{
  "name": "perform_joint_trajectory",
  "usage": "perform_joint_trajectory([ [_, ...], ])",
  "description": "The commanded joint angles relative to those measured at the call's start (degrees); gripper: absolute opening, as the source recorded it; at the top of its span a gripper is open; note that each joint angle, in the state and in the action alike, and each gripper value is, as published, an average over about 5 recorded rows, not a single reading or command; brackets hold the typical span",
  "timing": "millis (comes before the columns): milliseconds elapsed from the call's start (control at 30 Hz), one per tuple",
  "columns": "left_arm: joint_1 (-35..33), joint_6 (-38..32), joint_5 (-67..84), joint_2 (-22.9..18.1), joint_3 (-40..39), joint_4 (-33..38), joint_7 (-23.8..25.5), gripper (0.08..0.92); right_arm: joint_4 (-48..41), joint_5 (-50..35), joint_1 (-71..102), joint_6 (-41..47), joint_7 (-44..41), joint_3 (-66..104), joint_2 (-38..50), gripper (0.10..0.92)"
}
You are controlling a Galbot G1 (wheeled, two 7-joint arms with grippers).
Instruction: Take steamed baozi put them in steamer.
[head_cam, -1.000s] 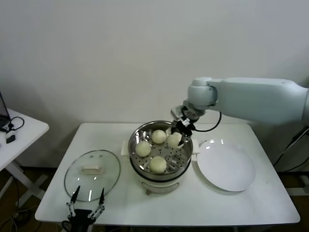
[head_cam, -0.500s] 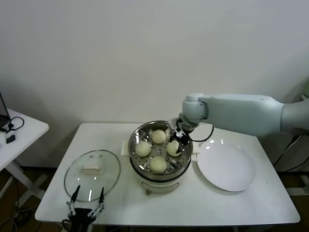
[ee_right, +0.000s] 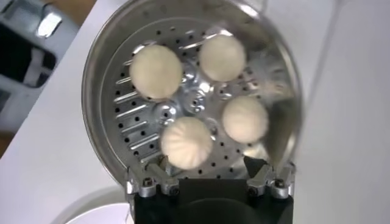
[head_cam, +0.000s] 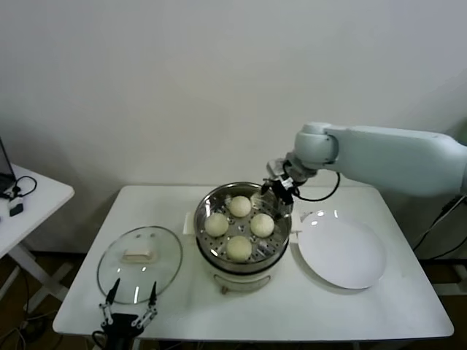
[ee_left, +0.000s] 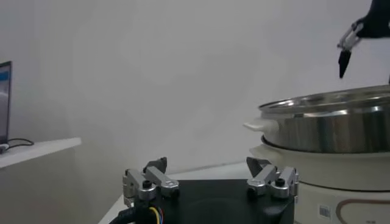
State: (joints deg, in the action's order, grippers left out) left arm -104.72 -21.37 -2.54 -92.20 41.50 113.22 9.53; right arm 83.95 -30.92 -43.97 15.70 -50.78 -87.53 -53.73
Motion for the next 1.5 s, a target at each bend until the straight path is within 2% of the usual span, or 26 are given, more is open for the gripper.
perform_joint_trajectory([
  [33,-0.06,-0.02,-0.01,-2.8,-0.23,0.34,-0.02,0.823,6.34,-5.84,7.31,-0.19,19.04,15.91,19.31,0.823],
  [167,0.01,0.0,0.01,-2.75,-0.4,0.46,0.01,0.823,8.25,-5.48,24.78,-2.06,29.0,33.57,25.41,0.823],
  [400,0.28,0.04,0.4,-2.45,-0.27,0.34,0.07,0.823,12.99,-5.53,55.64,-9.57,39.99,61.78,31.85,0.823],
  [500,0.35,-0.04,0.28,-2.44,-0.34,0.17,0.08,0.823,14.46,-6.02,76.72,-12.95,42.03,82.16,31.11,0.823],
  [633,0.59,-0.06,-0.03,-2.62,-0.39,0.0,0.1,0.823,16.44,-10.82,101.57,-17.1,42.8,106.38,27.29,0.823],
  [767,1.14,0.14,-0.54,-2.79,-0.61,-0.42,0.12,0.823,16.43,-13.02,116.59,-23.19,42.01,119.72,21.99,0.823],
  [967,1.82,0.38,-0.56,-2.8,-0.91,-0.82,0.14,0.823,15.97,-12.28,128.41,-29.11,41.0,125.88,12.34,0.823],
  [1267,1.99,0.51,-0.17,-2.8,-0.66,-0.7,0.16,0.823,17.96,-7.39,135.77,-36.52,43.15,126.4,-1.8,0.823],
  [1500,2.11,0.6,-0.15,-2.8,-0.84,-0.62,0.19,0.823,19.15,-6.74,138.6,-39.56,45.14,125.25,-6.91,0.823],
])
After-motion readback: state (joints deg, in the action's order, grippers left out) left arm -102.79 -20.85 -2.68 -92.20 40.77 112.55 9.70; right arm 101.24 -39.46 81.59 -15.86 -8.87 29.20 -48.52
